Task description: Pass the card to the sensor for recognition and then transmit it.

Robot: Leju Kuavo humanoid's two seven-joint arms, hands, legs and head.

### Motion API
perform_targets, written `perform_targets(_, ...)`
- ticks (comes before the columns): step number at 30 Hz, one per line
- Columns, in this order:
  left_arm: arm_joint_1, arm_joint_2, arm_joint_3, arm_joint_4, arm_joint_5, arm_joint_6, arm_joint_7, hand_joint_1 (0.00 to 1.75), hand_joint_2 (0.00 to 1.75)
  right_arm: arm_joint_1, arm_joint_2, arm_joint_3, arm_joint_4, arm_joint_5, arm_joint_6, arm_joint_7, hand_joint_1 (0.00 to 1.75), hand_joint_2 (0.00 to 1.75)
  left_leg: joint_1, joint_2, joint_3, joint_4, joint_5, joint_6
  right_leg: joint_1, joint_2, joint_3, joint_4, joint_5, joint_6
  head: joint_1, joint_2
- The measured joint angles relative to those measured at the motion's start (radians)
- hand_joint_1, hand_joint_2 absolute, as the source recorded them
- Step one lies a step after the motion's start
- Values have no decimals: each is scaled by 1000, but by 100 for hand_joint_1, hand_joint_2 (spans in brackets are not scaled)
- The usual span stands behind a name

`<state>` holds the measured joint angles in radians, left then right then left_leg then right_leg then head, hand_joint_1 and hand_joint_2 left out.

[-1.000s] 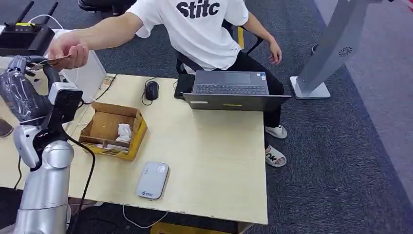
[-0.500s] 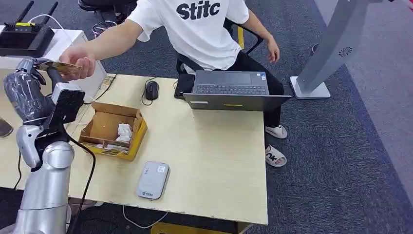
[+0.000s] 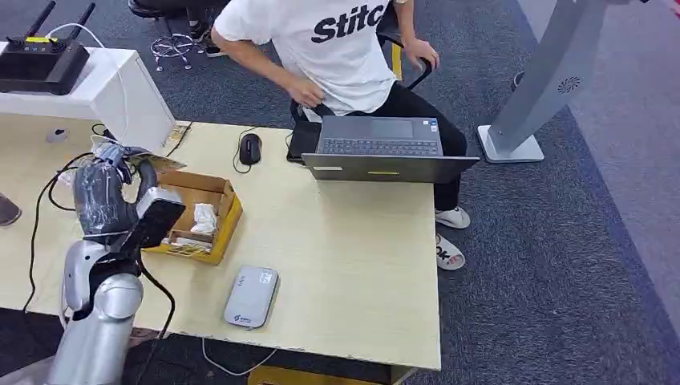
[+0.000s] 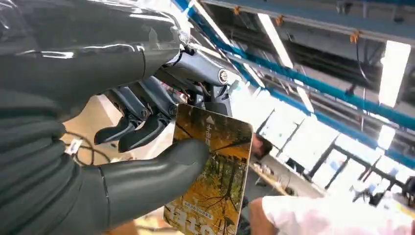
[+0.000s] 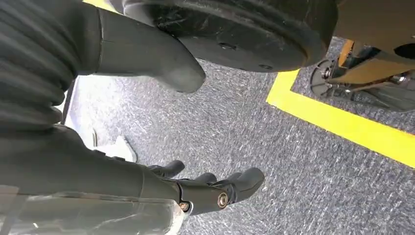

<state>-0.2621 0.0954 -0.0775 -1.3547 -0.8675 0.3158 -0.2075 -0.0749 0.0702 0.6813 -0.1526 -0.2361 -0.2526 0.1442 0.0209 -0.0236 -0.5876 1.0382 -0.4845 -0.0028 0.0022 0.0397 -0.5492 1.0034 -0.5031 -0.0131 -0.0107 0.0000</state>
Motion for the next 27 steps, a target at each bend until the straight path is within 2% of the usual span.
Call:
perform_targets(7,79,1,-27,-40,-7,-34,9,175,175,3,2,0,0,8,-3,-12,0,175,0,0,0,0,0,0,0,0,0,0,0,0,0,0)
perform_targets(13,102,-3,-58,-40,-34,-68,23,175,175,3,2,0,0,13,-2,-16,0,175,0,0,0,0,0,0,0,-1,0,0,0,0,0,0)
perform_targets(16,111,-4,-79,-40,-68,-67,34,175,175,2,4,0,0,13,-2,-13,0,175,0,0,0,0,0,0,0,-1,0,0,0,0,0,0)
perform_targets(27,124,-32,-111,-5,-84,-63,34,175,175,0,7,0,0,19,-1,5,0,175,0,0,0,0,0,0,0,-1,0,0,0,0,0,0)
